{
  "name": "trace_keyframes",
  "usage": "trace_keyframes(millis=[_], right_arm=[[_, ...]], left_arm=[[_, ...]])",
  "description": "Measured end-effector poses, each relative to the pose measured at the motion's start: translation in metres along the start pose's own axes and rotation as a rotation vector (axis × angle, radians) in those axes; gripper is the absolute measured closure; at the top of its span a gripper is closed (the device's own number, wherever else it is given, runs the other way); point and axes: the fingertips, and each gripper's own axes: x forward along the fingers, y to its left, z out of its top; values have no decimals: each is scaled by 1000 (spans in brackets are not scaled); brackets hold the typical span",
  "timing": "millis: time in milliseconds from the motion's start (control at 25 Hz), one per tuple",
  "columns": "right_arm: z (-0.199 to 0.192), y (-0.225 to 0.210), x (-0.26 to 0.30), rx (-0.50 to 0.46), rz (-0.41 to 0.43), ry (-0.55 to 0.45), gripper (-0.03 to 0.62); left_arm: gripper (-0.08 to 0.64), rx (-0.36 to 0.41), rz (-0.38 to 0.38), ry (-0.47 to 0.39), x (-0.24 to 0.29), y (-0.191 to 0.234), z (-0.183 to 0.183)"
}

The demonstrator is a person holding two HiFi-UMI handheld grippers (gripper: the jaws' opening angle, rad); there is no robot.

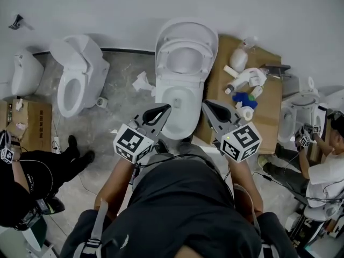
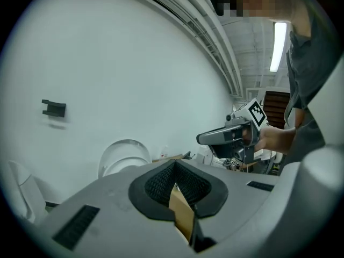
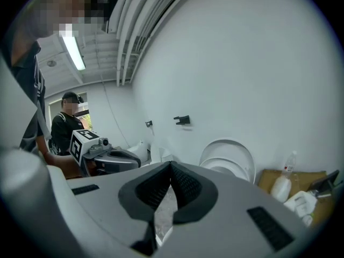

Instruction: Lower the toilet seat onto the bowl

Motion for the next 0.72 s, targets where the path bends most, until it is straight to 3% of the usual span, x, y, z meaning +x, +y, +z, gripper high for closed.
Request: trace_keyframes(millis=[440, 720], right_arm=[[2, -79, 35, 12, 95, 13, 584], [-6, -107, 63, -13, 74, 63, 584]], left_arm=[[555, -4, 78, 33, 63, 13, 11], [555, -44, 75, 53, 63, 12, -4]])
